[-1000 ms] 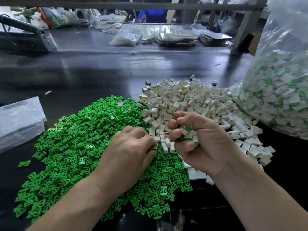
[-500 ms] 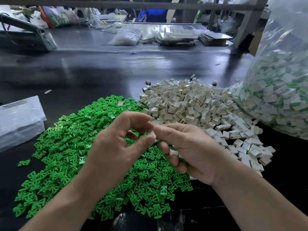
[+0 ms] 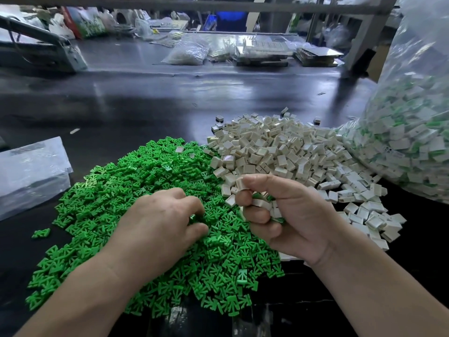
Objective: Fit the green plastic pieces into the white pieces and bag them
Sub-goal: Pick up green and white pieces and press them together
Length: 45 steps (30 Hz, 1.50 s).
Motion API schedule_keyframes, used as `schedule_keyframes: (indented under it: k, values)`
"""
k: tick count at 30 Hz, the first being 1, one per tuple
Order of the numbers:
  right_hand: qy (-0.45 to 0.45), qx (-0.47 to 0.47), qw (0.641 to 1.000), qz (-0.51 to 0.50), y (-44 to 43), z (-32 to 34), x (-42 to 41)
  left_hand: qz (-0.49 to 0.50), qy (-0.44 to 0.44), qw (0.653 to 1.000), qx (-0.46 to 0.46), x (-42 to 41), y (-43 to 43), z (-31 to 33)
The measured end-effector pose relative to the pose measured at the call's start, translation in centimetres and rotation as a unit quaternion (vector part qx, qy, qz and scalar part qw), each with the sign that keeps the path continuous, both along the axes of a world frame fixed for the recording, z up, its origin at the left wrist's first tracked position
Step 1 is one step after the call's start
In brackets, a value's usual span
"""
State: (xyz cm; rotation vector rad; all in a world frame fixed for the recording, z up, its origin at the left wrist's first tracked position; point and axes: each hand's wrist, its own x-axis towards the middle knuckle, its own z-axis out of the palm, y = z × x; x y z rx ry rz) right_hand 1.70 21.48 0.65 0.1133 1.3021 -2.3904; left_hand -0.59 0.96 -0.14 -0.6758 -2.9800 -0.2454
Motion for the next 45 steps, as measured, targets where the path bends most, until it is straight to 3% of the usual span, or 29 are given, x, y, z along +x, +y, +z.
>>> schedule_keyframes:
  k: [12, 15, 17, 20, 27, 32, 35, 38, 40, 42, 45]
  values:
    - [-0.007, 0.053, 0.998, -0.025, -0.3, -0.2, 0.0, -0.017, 0.046, 0.993, 0.109, -0.6, 0.0, -1.0]
    - [0.005, 0.079, 0.997, -0.022, -0.5, -0.1, 0.2, 0.015, 0.045, 0.978, 0.201, -0.7, 0.1, -0.9]
    - [0.008, 0.093, 0.995, -0.02, -0.7, -0.1, 0.3, 0.053, -0.014, 0.944, 0.327, -0.8, -0.1, -0.8]
    - [0.0, 0.104, 0.994, -0.022, -0.8, -0.2, 0.4, 0.07, -0.176, 0.844, 0.502, -0.8, 0.1, -0.3]
    - [0.007, 0.103, 0.995, -0.017, -0.9, 0.0, 0.5, 0.062, -0.325, 0.682, 0.652, -0.7, 0.7, 0.4]
    - [0.009, 0.104, 0.994, -0.016, -0.9, 0.0, 0.5, 0.077, -0.358, 0.606, 0.706, -0.8, 1.2, 0.1]
    - [0.015, 0.102, 0.995, -0.014, -0.9, 0.1, 0.5, 0.089, -0.339, 0.616, 0.706, -0.7, 1.2, 0.1]
    - [0.025, 0.114, 0.993, -0.012, -0.9, 0.0, 0.6, 0.067, -0.275, 0.729, 0.623, -0.5, 0.9, 0.1]
    - [0.027, 0.126, 0.992, -0.012, -0.9, 0.0, 0.6, 0.051, -0.256, 0.766, 0.587, -0.2, 0.9, 0.1]
    - [0.026, 0.139, 0.99, -0.013, -1.1, 0.1, 0.6, 0.039, -0.263, 0.755, 0.599, 0.0, 1.1, 0.3]
    - [0.028, 0.151, 0.988, -0.014, -1.4, 0.1, 0.7, 0.041, -0.296, 0.687, 0.663, 0.0, 1.2, 0.5]
